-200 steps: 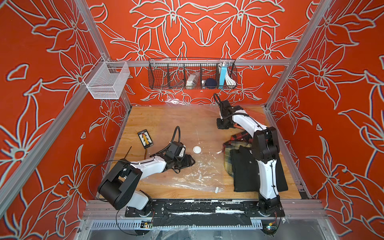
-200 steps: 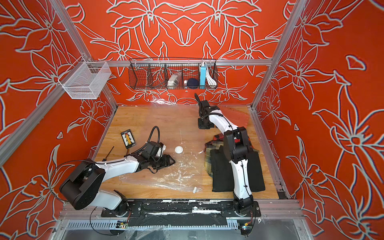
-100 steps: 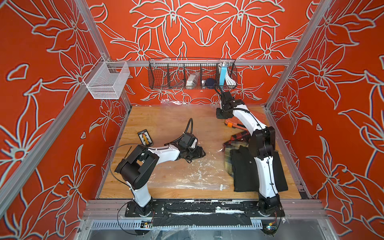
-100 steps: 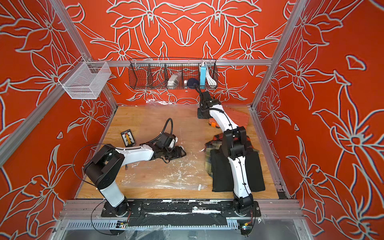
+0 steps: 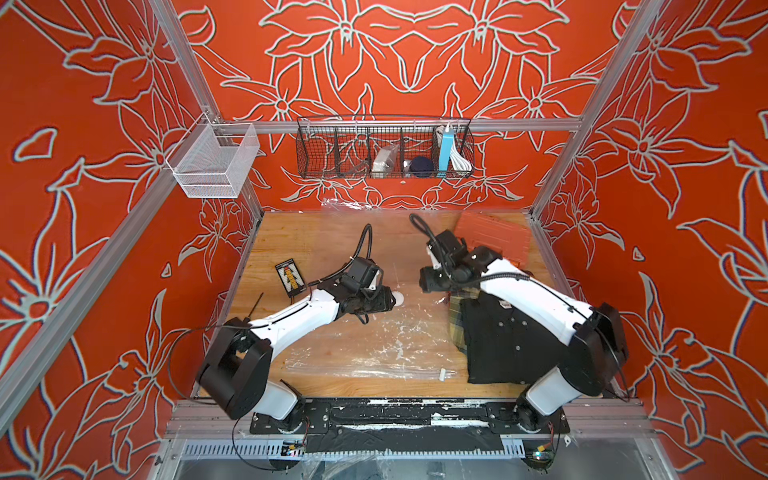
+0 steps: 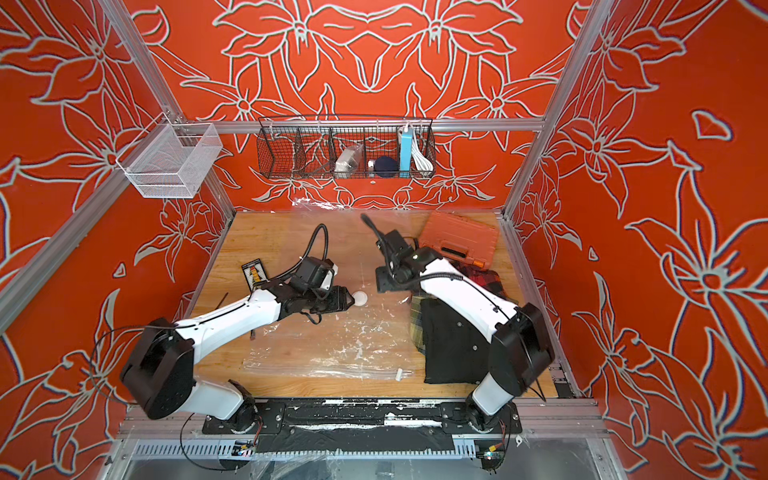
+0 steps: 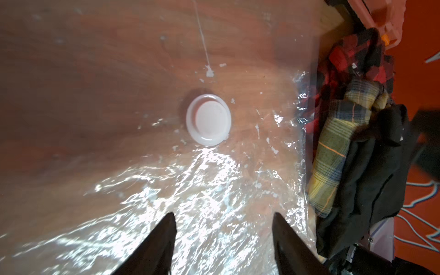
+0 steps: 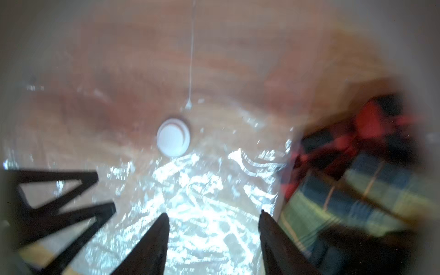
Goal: Place the folded shirt into the vacuum bag
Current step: Adjust the vacuum bag at the center of the board.
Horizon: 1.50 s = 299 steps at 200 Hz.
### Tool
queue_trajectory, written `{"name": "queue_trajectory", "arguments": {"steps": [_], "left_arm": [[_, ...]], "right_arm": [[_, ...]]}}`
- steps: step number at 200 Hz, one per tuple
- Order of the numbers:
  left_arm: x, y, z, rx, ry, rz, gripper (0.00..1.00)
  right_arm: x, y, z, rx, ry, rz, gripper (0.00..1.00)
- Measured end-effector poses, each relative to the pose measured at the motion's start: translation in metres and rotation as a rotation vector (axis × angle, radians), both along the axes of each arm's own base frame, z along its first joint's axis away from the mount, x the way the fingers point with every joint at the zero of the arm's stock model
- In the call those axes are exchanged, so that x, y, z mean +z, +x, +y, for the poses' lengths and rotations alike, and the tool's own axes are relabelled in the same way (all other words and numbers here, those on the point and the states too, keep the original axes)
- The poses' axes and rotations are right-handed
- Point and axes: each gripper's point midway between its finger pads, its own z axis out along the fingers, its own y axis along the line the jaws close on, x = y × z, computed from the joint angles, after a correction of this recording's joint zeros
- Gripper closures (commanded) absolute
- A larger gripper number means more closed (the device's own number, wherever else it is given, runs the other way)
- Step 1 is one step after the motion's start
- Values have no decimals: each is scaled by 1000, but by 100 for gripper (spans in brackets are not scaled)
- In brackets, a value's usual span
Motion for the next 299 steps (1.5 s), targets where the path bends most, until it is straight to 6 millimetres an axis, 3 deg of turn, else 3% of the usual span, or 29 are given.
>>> {"name": "queue_trajectory", "arguments": {"steps": [17, 40, 82, 107, 155, 196, 235, 252, 276, 299], "left_arm": [[-3, -11, 18, 33, 23, 1, 35], [-19, -32, 35, 53, 50, 38, 35], [-36, -49, 45, 64, 70, 87, 35], [-39, -52, 46, 68, 72, 98, 35], [-36, -51, 45, 66, 65, 85, 35], [-34, -48, 43, 61, 53, 73, 35], [-45, -38, 32, 44, 52, 106, 35], [-50, -25, 22, 35, 48, 125, 36], [-53, -6, 7, 12, 45, 126, 37], [-53, 11, -9, -11, 23, 122, 38]], "right_arm": [[-37, -29, -11, 9, -53, 79, 39], [-77, -51, -29, 4, -128, 172, 42], [-99, -43, -21, 7, -139, 181, 46], [-123, -38, -22, 1, -187, 221, 50], [-123, 6, -12, -25, -175, 185, 53], [-122, 59, 0, -38, -183, 136, 54], [-119, 101, 10, -26, -195, 106, 56], [-117, 110, 11, -12, -201, 102, 56], [-112, 108, 10, 14, -202, 116, 52], [-87, 102, 9, 24, -169, 100, 49]]}}
